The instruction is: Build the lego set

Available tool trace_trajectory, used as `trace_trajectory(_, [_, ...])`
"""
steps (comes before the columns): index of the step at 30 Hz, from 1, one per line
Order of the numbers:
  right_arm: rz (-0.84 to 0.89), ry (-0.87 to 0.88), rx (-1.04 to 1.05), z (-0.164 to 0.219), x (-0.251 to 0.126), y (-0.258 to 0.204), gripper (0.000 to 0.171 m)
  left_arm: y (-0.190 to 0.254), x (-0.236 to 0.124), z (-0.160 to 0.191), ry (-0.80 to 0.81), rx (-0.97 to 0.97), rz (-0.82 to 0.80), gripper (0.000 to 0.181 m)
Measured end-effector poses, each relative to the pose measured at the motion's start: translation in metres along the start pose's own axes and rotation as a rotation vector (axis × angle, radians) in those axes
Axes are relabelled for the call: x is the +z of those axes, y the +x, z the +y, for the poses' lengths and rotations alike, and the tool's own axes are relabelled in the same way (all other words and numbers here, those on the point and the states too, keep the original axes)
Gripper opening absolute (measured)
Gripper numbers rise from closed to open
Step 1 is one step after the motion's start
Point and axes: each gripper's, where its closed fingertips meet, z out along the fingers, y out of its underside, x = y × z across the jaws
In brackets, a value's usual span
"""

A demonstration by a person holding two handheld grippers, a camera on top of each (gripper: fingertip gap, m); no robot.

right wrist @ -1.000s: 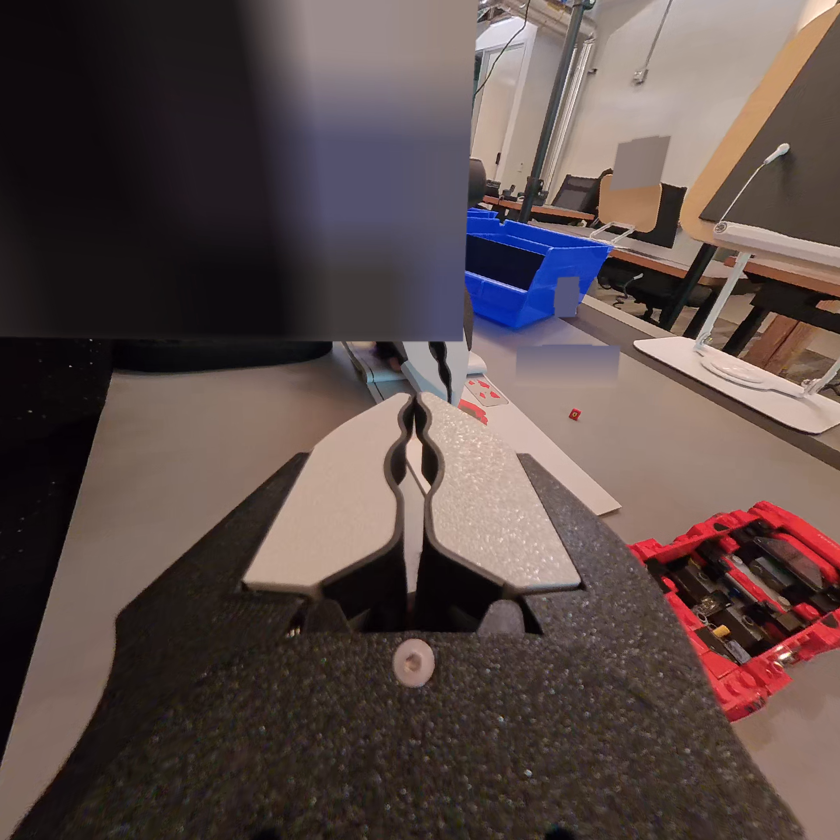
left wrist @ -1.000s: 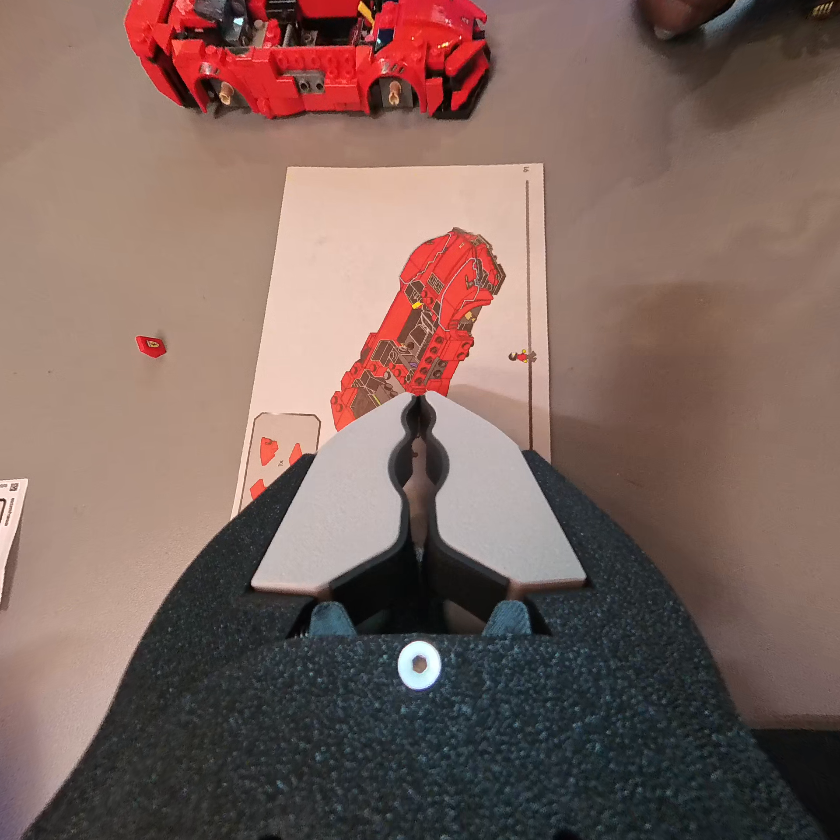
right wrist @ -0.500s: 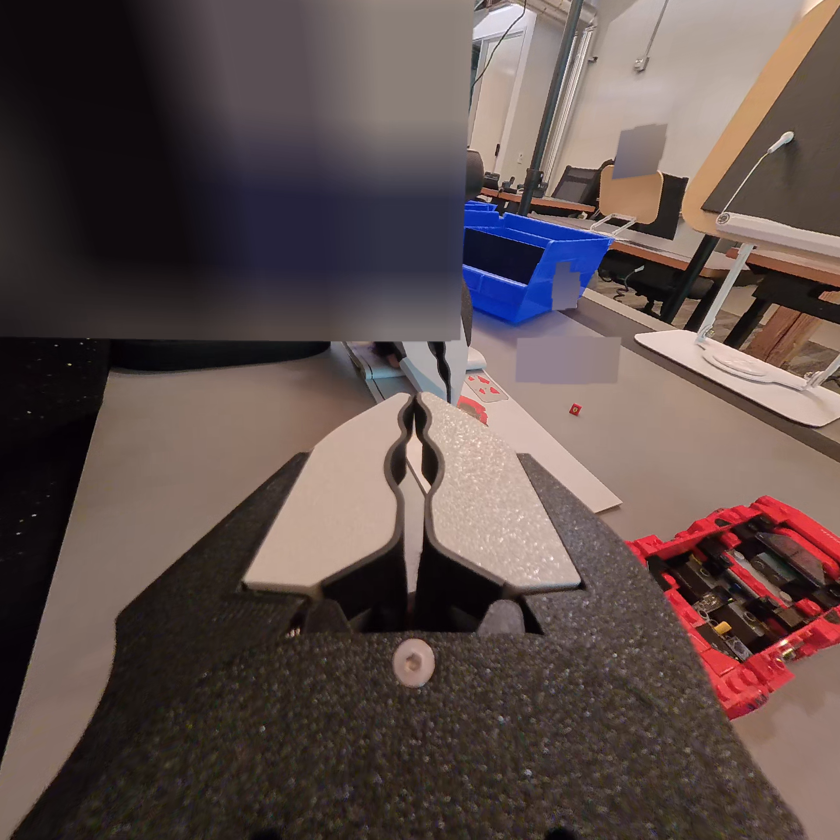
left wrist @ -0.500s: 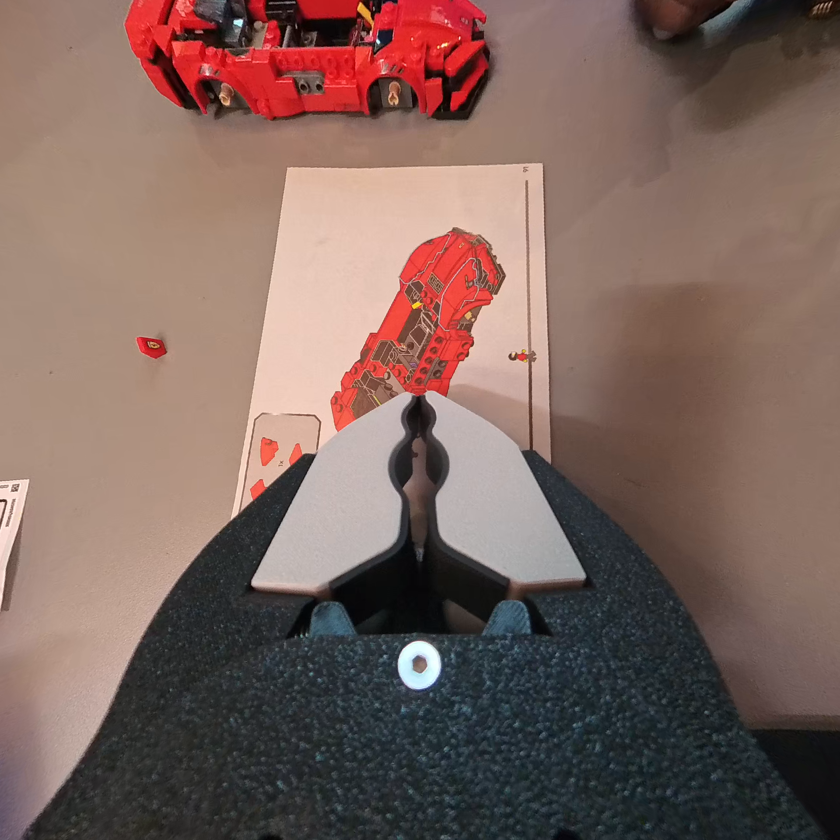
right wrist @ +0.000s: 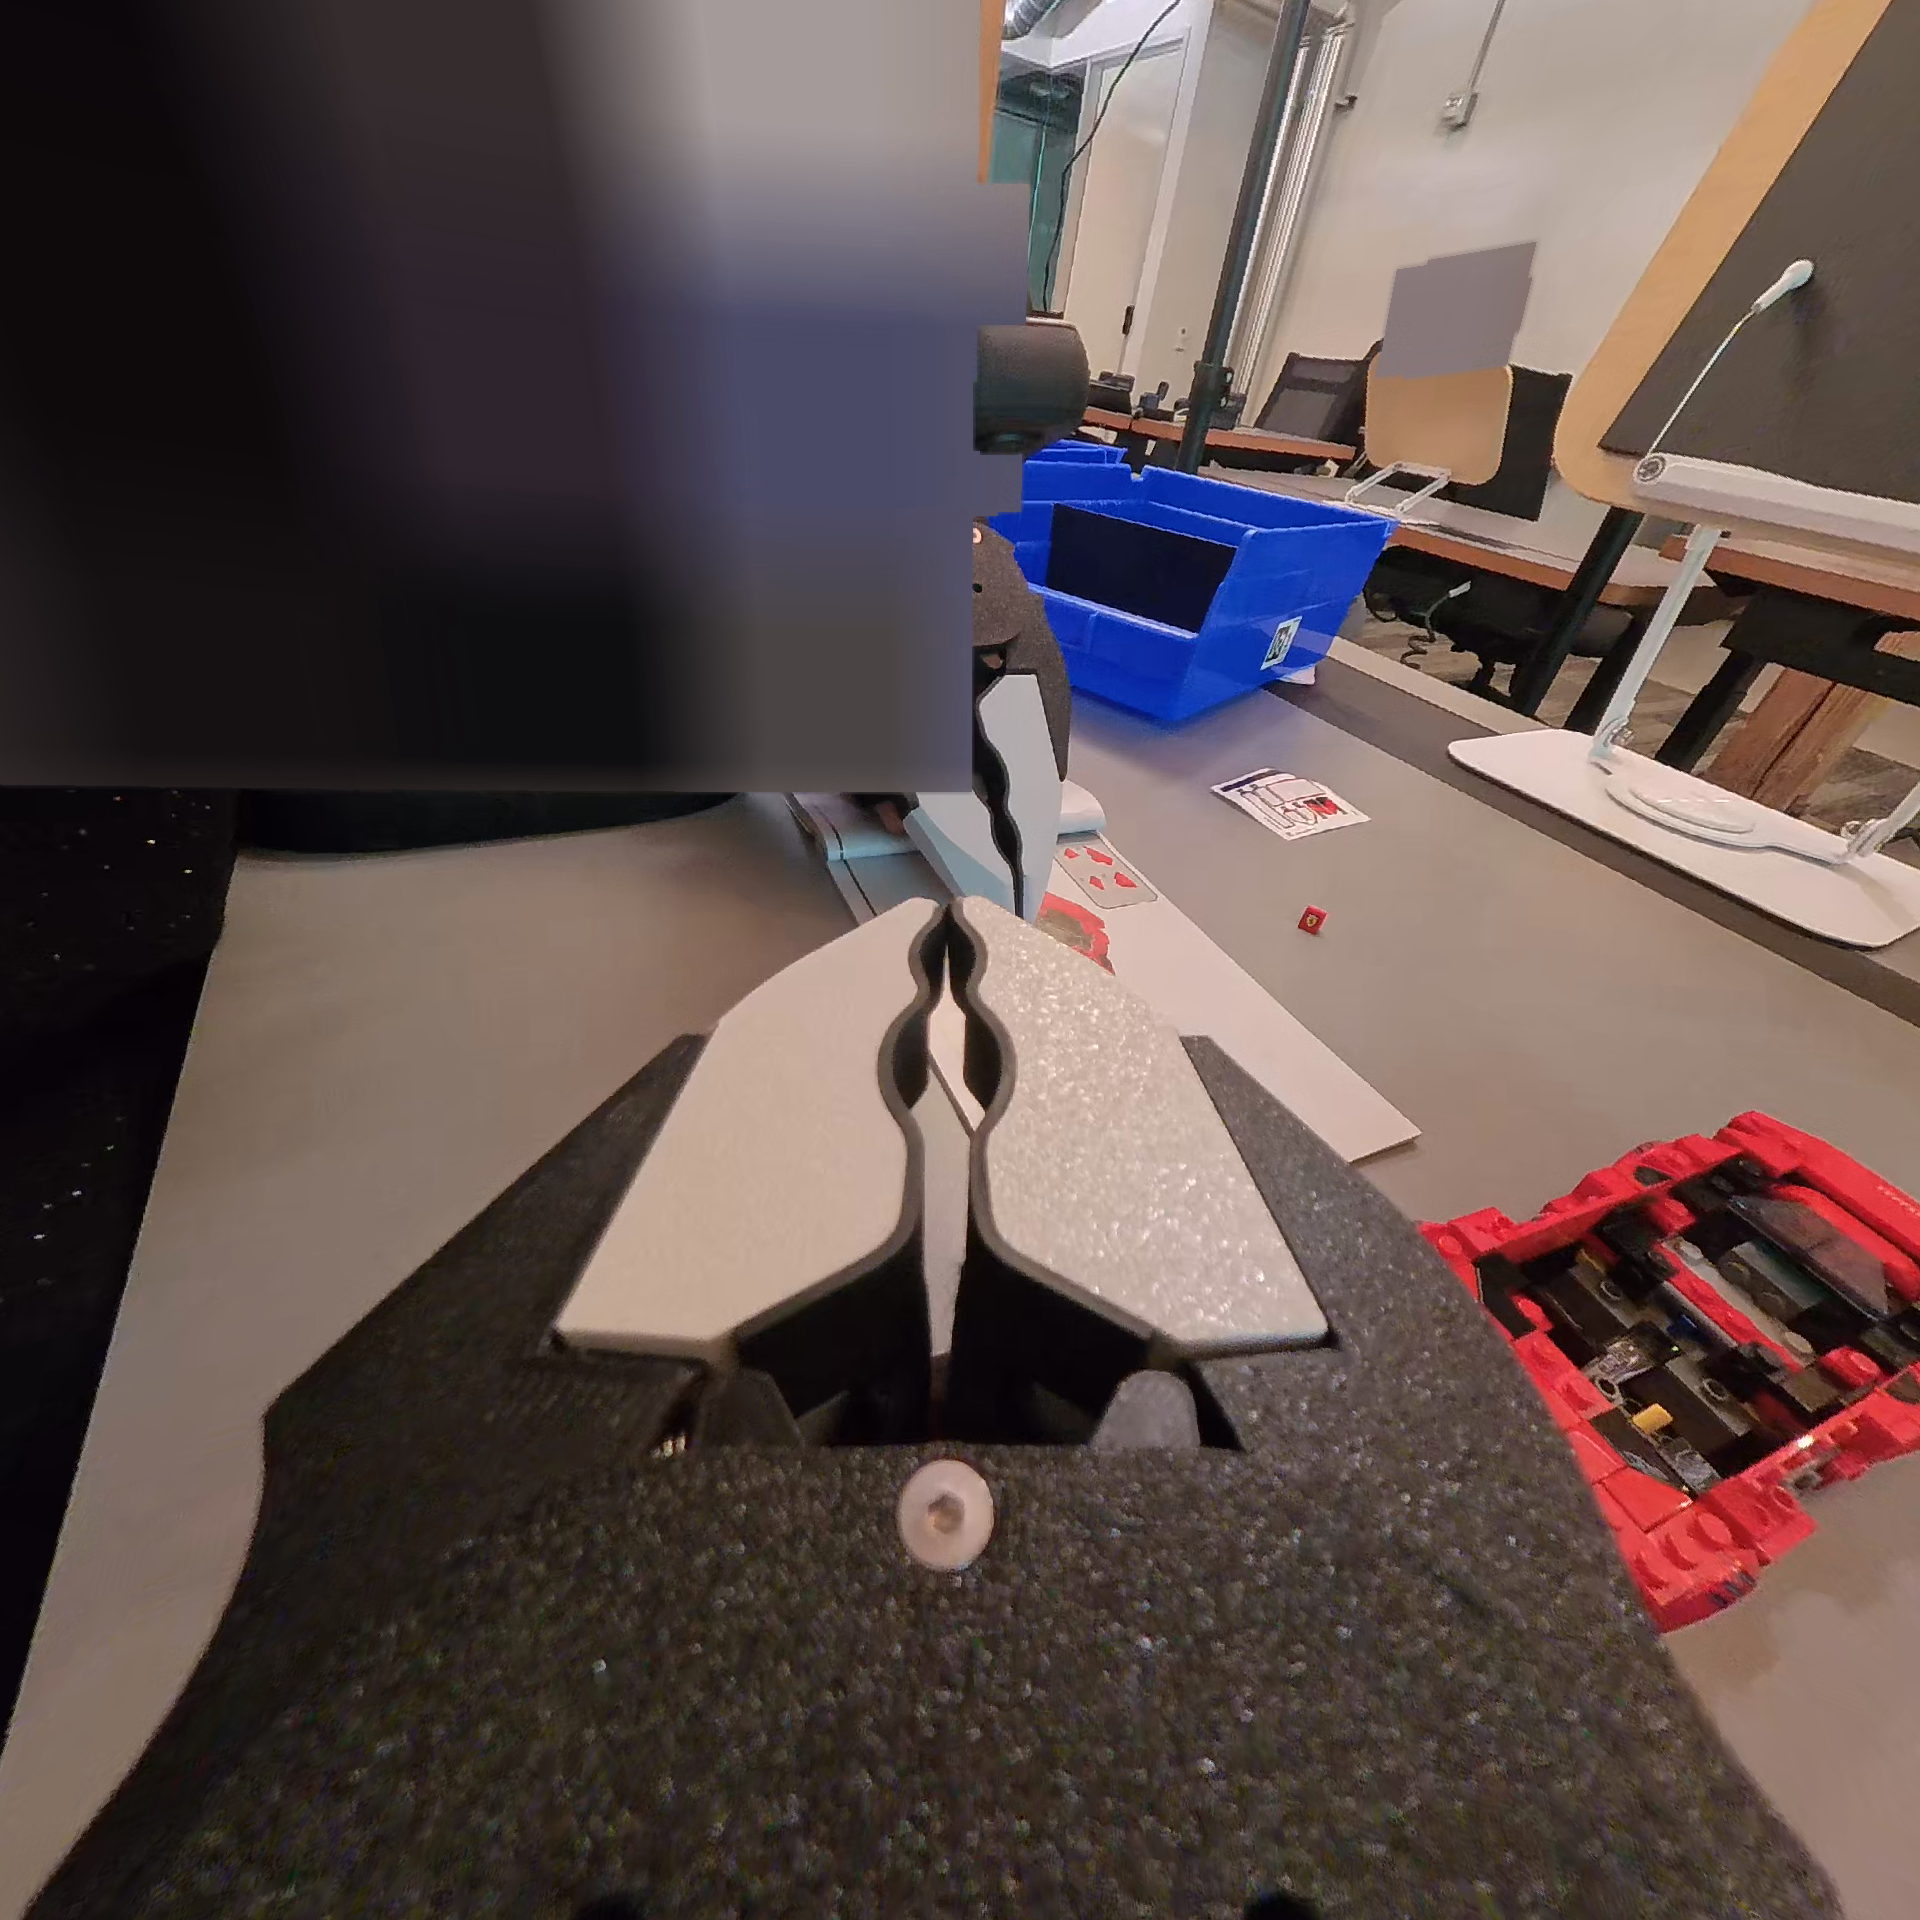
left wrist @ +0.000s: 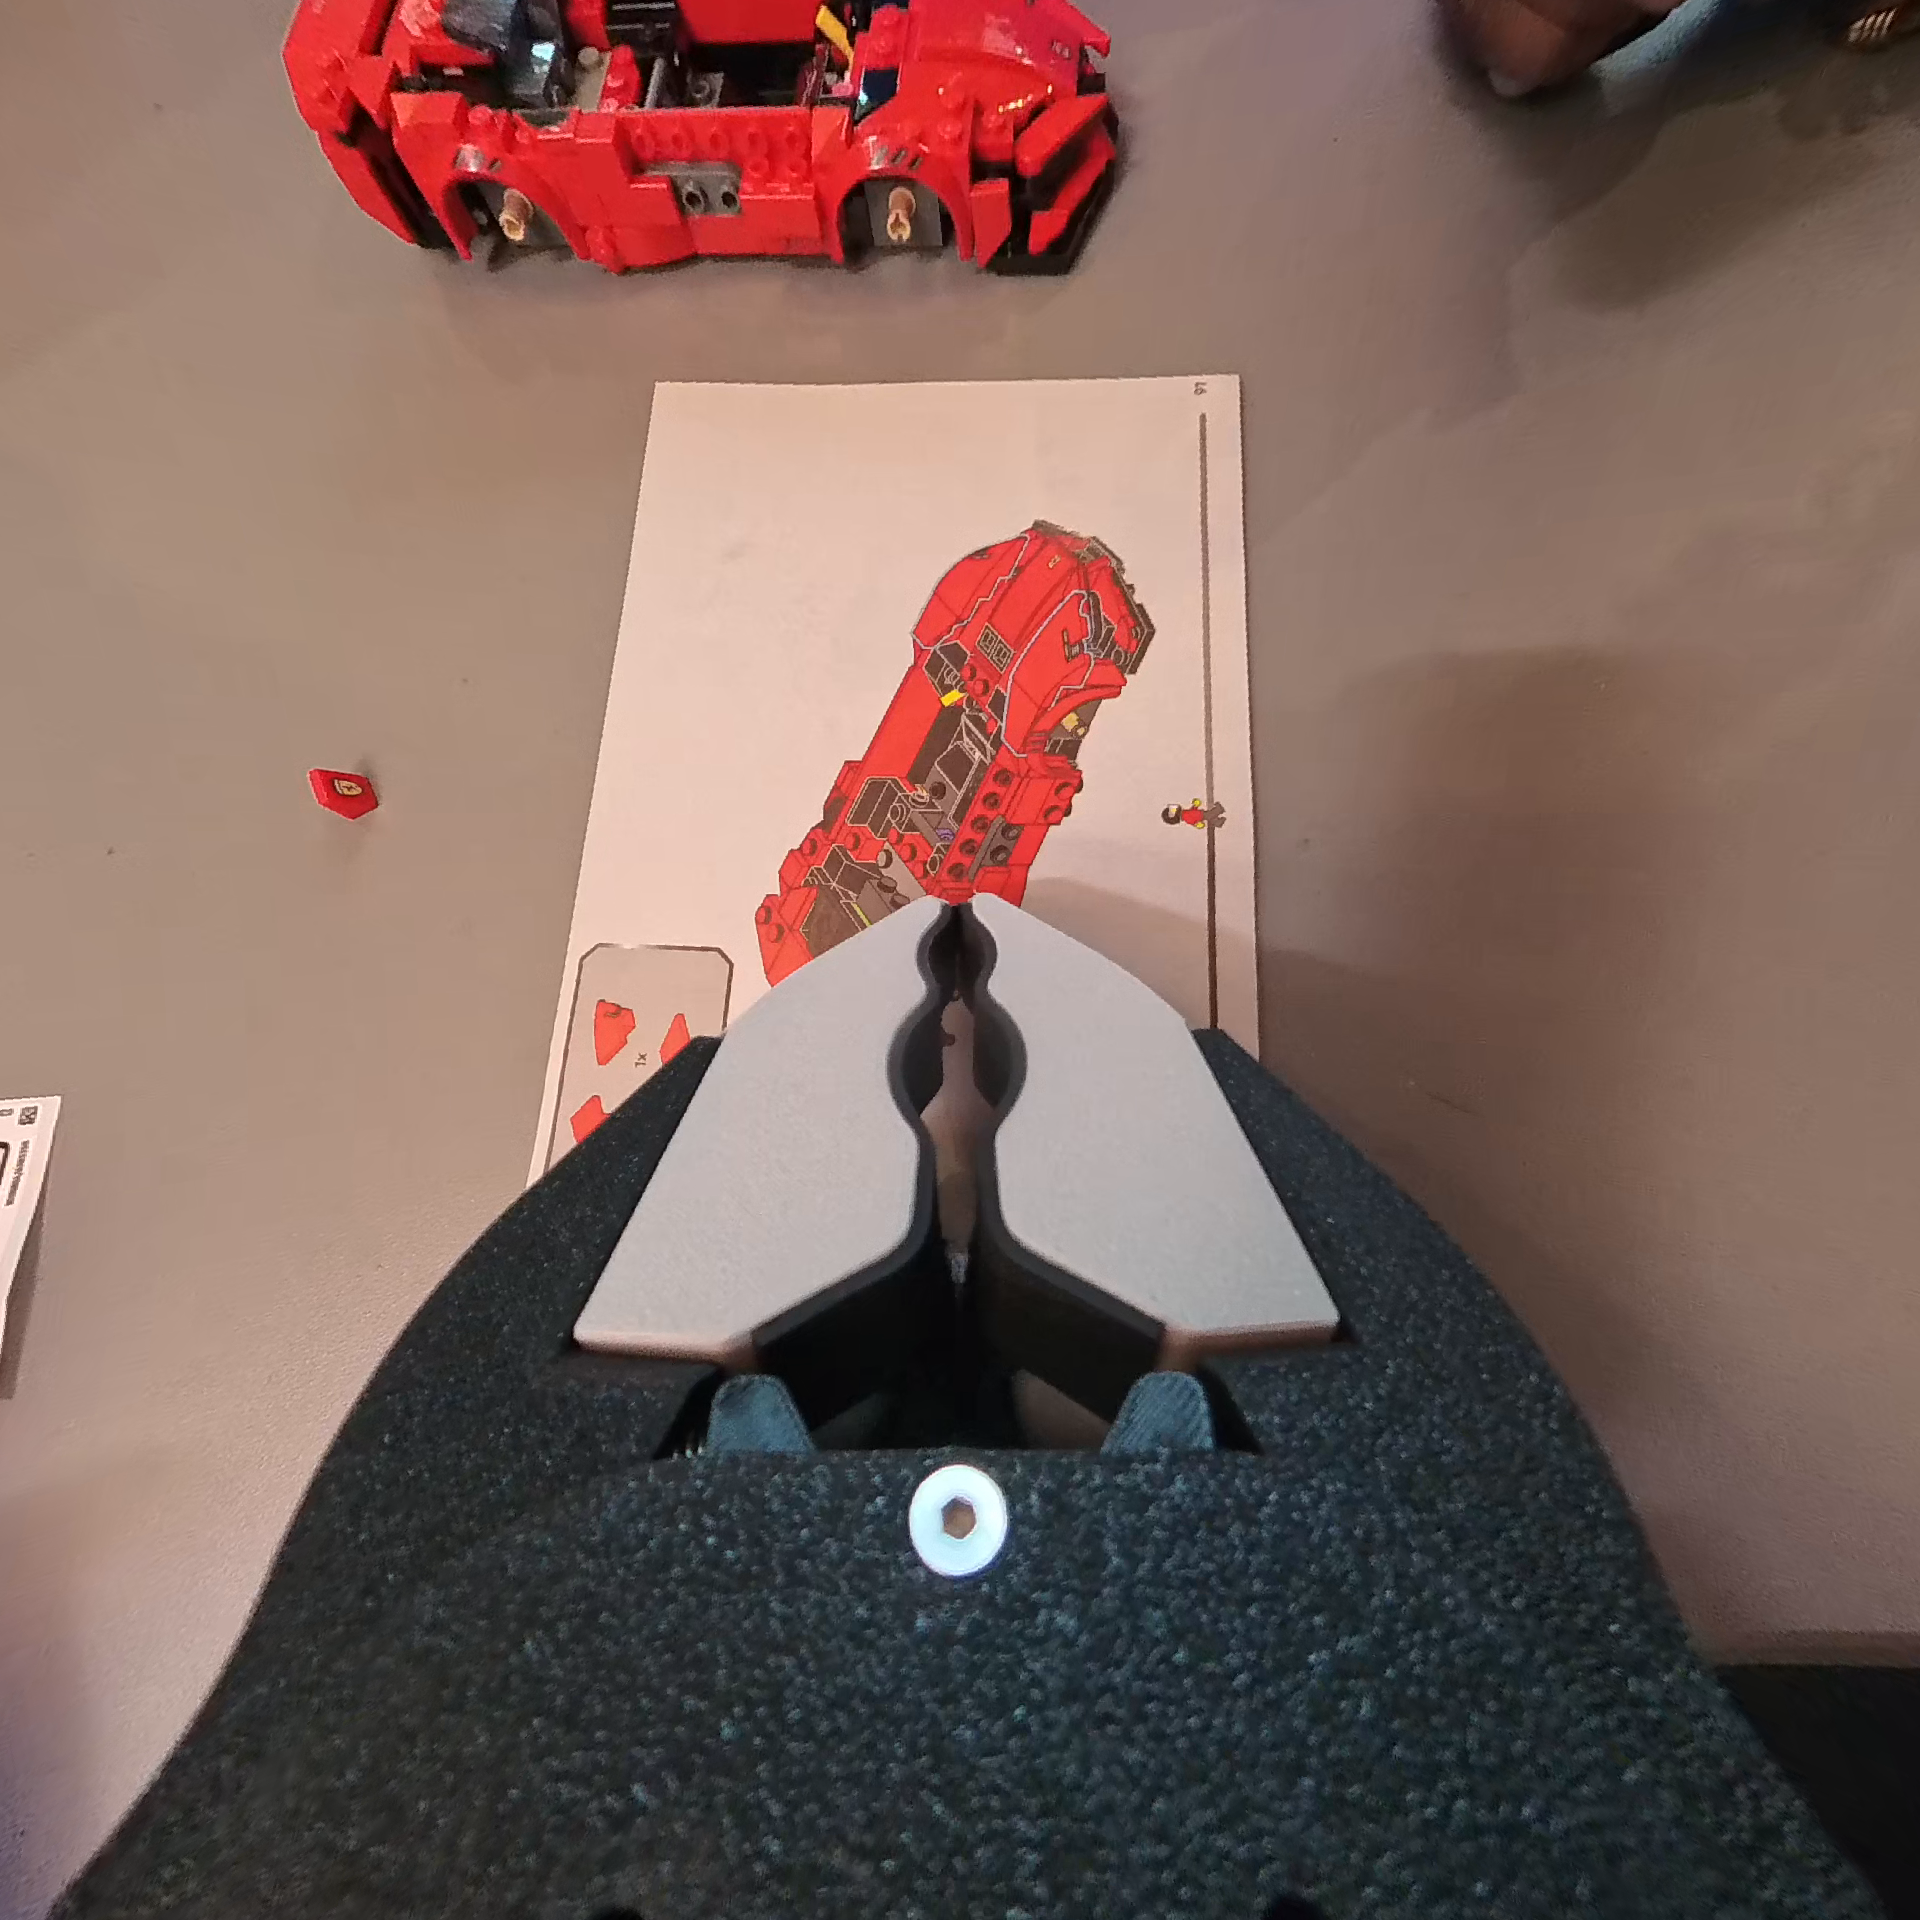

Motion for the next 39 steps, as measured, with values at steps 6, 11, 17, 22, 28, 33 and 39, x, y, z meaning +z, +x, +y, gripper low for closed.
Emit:
trace_trajectory(6, [-0.003, -0.003, -0.006, 0.0, 0.0, -0.001, 0.0, 0.0, 0.0, 0.0, 0.0, 0.0, 0.0, 0.0])
trace_trajectory(11, [-0.004, -0.006, -0.009, 0.001, 0.0, -0.001, 0.0, 0.0, 0.0, 0.0, 0.0, 0.002, -0.001, 0.0])
trace_trajectory(17, [-0.007, -0.01, -0.012, 0.001, 0.001, -0.002, 0.0, 0.0, 0.0, 0.0, -0.001, 0.002, 0.004, 0.0])
trace_trajectory(22, [-0.01, -0.014, 0.013, 0.002, 0.001, 0.0, 0.0, -0.038, -0.05, -0.033, 0.052, -0.027, -0.169, 0.013])
trace_trajectory(28, [-0.002, -0.024, -0.001, 0.003, 0.002, -0.001, 0.0, -0.077, -0.158, -0.024, -0.066, -0.071, -0.394, 0.006])
trace_trajectory(33, [0.003, -0.045, 0.04, 0.006, 0.004, 0.004, 0.0, -0.028, -0.139, 0.008, -0.272, 0.007, -0.089, 0.004])
trace_trajectory(39, [0.044, -0.045, 0.055, 0.006, 0.004, 0.01, 0.0, 0.003, -0.101, 0.052, -0.418, 0.143, 0.198, 0.004])
